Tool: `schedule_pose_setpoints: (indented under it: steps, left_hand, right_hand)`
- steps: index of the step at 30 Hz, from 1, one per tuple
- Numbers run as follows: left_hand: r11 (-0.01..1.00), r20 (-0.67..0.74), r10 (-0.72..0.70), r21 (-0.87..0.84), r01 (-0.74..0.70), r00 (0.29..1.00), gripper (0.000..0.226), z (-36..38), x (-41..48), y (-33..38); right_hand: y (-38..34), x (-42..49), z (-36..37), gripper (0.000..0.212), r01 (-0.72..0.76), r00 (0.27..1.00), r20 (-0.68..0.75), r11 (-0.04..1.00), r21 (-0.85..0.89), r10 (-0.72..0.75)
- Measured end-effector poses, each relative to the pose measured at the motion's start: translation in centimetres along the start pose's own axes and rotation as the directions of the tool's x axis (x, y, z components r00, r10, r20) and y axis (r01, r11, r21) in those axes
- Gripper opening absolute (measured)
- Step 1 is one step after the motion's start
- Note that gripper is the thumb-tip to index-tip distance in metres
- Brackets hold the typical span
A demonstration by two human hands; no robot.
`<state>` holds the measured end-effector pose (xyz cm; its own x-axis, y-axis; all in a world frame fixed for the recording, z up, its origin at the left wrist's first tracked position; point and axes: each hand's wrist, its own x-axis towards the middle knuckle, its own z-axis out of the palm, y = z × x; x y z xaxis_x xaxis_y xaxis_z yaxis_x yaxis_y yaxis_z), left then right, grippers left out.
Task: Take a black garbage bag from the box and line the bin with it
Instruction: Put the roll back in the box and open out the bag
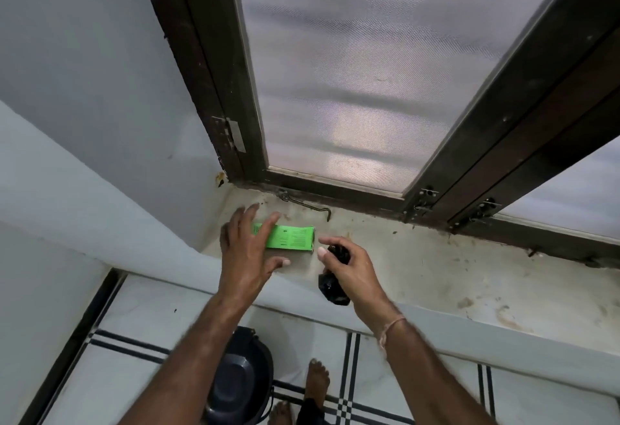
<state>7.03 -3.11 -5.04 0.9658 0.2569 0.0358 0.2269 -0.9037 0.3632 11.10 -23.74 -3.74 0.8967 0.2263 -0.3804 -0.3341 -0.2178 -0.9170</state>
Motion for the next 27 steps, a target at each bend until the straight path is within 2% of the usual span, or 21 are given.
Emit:
schedule_pose_setpoints:
  steps: [2, 3, 4, 5, 7, 9, 10, 14, 18, 21, 24, 27]
  left_hand:
    - [0.995, -0.138, -0.065, -0.085, 0.054, 0.988, 0.065, -0.7, -2.1, 1.1]
    - [0.97, -0.133, -0.127, -0.225, 0.095, 0.983, 0.051, -1.2, -3.4, 2.0]
    - [0.903, -0.04, -0.198, -0.396, 0.166, 0.979, 0.04, -1.7, -4.7, 3.0]
    - [0.793, 0.124, -0.236, -0.549, 0.265, 0.964, 0.036, -2.1, -5.9, 4.0]
    - [0.525, 0.428, -0.215, -0.708, 0.473, 0.878, 0.043, -2.3, -8.1, 5.1]
    - [0.337, 0.511, -0.243, -0.753, 0.565, 0.825, 0.045, -2.1, -9.9, 5.3]
    - [0.298, 0.501, -0.285, -0.764, 0.572, 0.817, 0.045, -2.0, -10.4, 5.2]
    - [0.294, 0.453, -0.374, -0.77, 0.567, 0.809, 0.026, -3.2, -12.2, 3.8]
    - [0.118, 0.467, -0.468, -0.809, 0.577, 0.75, 0.022, -5.3, -14.5, -0.2]
    - [-0.032, 0.484, -0.569, -0.82, 0.571, 0.664, 0.028, -6.7, -16.8, -3.7]
    - [-0.162, 0.533, -0.585, -0.815, 0.556, 0.611, 0.03, -7.8, -19.9, -7.9]
    - [-0.232, 0.539, -0.568, -0.83, 0.507, 0.622, 0.032, -9.4, -24.0, -12.4]
  right_hand:
    - [0.0, -1.3, 0.3, 0.023, -0.031, 0.999, -0.027, 0.997, 0.064, 0.033]
    - [0.0, -1.9, 0.8, 0.029, -0.053, 0.998, -0.026, 0.993, 0.109, 0.056]
    - [-0.1, -2.7, 1.4, 0.034, -0.081, 0.996, -0.013, 0.985, 0.152, 0.084]
    - [-0.2, -3.4, 2.1, 0.039, -0.109, 0.994, 0.006, 0.975, 0.194, 0.11]
    - [-0.5, -4.8, 3.9, 0.046, -0.175, 0.984, 0.075, 0.949, 0.264, 0.161]
    - [-1.2, -6.2, 6.0, 0.049, -0.236, 0.971, 0.117, 0.926, 0.295, 0.21]
    - [-1.5, -6.7, 6.7, 0.049, -0.256, 0.966, 0.121, 0.921, 0.294, 0.23]
    - [-2.0, -8.7, 9.8, 0.054, -0.297, 0.953, 0.139, 0.912, 0.284, 0.268]
    - [-1.8, -11.3, 13.0, 0.046, -0.285, 0.952, 0.202, 0.906, 0.312, 0.229]
    - [-0.6, -13.9, 15.4, 0.034, -0.238, 0.948, 0.269, 0.941, 0.241, 0.171]
    - [1.0, -17.1, 19.1, 0.028, -0.207, 0.968, 0.179, 0.963, 0.17, 0.177]
    - [2.8, -20.6, 23.3, 0.018, -0.093, 0.995, -0.003, 0.985, 0.144, 0.095]
